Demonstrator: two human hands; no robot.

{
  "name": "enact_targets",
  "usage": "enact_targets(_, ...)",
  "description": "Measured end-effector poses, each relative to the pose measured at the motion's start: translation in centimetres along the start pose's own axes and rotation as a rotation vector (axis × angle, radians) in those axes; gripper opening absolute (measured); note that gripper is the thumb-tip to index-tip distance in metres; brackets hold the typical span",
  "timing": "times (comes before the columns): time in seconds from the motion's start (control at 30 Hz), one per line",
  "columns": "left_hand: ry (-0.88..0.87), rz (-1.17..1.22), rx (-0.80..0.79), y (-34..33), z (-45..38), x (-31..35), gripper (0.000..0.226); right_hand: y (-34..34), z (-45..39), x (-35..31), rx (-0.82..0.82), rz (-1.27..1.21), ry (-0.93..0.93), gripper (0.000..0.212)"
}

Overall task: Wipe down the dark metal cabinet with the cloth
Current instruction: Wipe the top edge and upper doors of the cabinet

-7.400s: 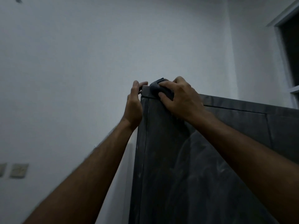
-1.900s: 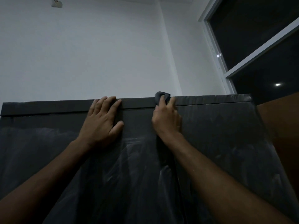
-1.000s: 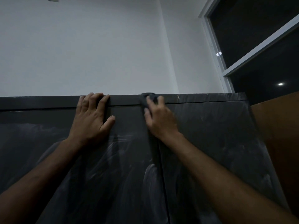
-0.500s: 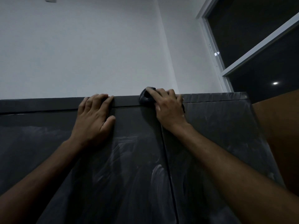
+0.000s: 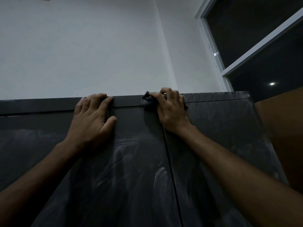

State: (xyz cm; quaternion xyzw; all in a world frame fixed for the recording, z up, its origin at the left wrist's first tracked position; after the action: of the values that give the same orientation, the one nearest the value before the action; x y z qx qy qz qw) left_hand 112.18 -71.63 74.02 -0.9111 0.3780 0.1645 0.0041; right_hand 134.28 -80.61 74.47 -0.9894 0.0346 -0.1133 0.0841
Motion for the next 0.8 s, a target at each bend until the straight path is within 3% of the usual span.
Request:
enact_targets(0.13,0.005,-0.035,0.007,0.2,-0.4,2.2,0.083,0.4,3.6,-1.4,-0.111,-0.083,0.287,0.045)
enact_targets(0.2,-0.135,-0.034,-0.005,-0.3,-0.6,6.2,0.082,1.2,3.4,-0.6,-0.163,-0.123,0.313,0.051)
enact_targets(0.27,-0.265,0.013,-0.048,-1.6,-1.1,10.7,0.081,1.7,2.5,0.4,-0.168,-0.185,0.247,0.064)
enact_targets(0.37,-0.293,-0.008,-0.080,-3.4,-3.0,14.9,0.083,2.4,1.7,2.5,-0.161,-0.249,0.121,0.076)
enact_targets(0.5,-0.296,-0.110,-0.139,-6.0,-4.0,17.2,0.073,3.7,2.2,6.1,-0.141,-0.221,0.103,0.074)
enact_targets(0.6,-0.315,-0.171,-0.062,-6.6,-3.8,17.7,0.061,5.2,3.2,11.0,-0.128,-0.215,0.085,0.077)
enact_targets(0.8,-0.016,-0.254,0.138,-6.1,-7.6,17.4,0.055,8.8,6.4,23.4,0.044,-0.137,-0.278,0.047)
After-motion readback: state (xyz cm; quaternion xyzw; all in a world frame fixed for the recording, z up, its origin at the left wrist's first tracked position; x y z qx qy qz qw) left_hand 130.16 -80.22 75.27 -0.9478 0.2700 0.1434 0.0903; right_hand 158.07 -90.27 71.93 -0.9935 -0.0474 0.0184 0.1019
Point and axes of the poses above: each hand's wrist, its own z-axis away from the middle knuckle, its own y-axis out of the back of the hand, x = y × z, the point moved 8 cm from there along -z, towards the middle knuckle, and after that the axes turned 5 degrees about x, right-handed, at the moved point
